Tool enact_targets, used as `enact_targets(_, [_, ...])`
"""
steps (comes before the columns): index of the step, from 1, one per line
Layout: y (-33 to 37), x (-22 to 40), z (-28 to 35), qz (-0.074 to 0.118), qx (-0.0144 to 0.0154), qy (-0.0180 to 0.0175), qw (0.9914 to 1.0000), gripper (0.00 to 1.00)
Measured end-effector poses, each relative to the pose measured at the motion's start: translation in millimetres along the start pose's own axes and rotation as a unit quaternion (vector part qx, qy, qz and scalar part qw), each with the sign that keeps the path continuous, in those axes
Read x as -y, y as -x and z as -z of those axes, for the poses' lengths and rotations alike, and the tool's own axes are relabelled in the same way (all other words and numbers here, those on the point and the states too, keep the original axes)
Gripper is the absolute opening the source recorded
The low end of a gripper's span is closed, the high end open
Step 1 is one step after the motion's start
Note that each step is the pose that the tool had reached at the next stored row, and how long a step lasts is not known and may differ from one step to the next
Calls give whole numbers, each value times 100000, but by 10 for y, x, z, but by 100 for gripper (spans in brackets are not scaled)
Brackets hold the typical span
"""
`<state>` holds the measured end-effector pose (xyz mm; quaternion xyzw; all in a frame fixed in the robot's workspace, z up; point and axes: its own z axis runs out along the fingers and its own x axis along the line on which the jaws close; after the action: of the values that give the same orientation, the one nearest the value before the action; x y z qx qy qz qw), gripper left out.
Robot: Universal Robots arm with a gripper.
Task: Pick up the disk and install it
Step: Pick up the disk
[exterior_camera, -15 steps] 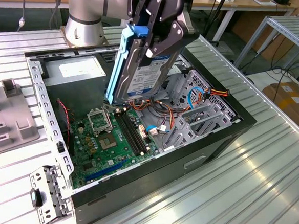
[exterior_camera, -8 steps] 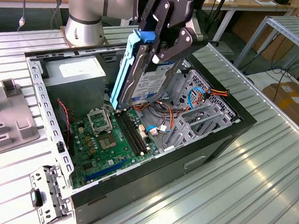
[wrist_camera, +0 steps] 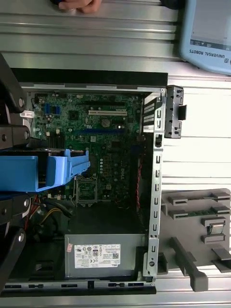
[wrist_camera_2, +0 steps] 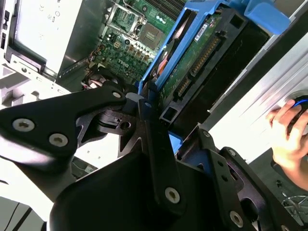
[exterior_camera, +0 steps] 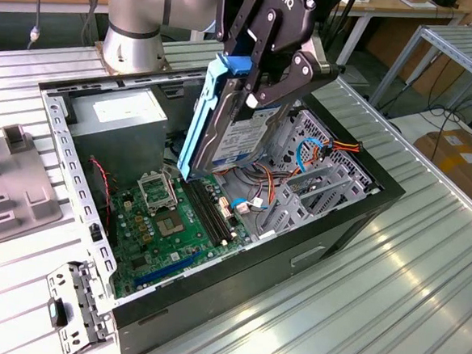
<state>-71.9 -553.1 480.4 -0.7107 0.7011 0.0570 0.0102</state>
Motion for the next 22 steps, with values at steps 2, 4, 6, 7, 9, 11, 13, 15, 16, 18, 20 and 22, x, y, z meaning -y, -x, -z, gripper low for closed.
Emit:
enact_targets(2, [-2, 1, 0, 1, 1, 0, 100000, 37])
enact_targets(4, [-2, 0, 0, 0, -1, -1, 100000, 37])
enact_targets(6, [-3, 0, 0, 0, -1, 0, 100000, 37])
enact_targets(7, [-3, 0, 0, 0, 0, -2, 100000, 37])
enact_targets(9, [-6, 0, 0, 0, 1, 0, 100000, 37])
enact_targets(11, [-13, 0, 1, 3, 1, 0, 100000, 37])
enact_targets(13, [-25, 0, 2, 5, 5, -3, 100000, 37])
enact_targets(15, [-40, 0, 4, 3, -1, 0, 100000, 37])
enact_targets(16, [-49, 0, 4, 3, 2, -1, 100000, 37])
enact_targets(18, [-70, -1, 6, 3, 2, 0, 100000, 37])
enact_targets(20, [-91, -2, 8, 0, 1, 0, 100000, 37])
enact_targets(22, [-98, -1, 9, -2, 1, 0, 100000, 37])
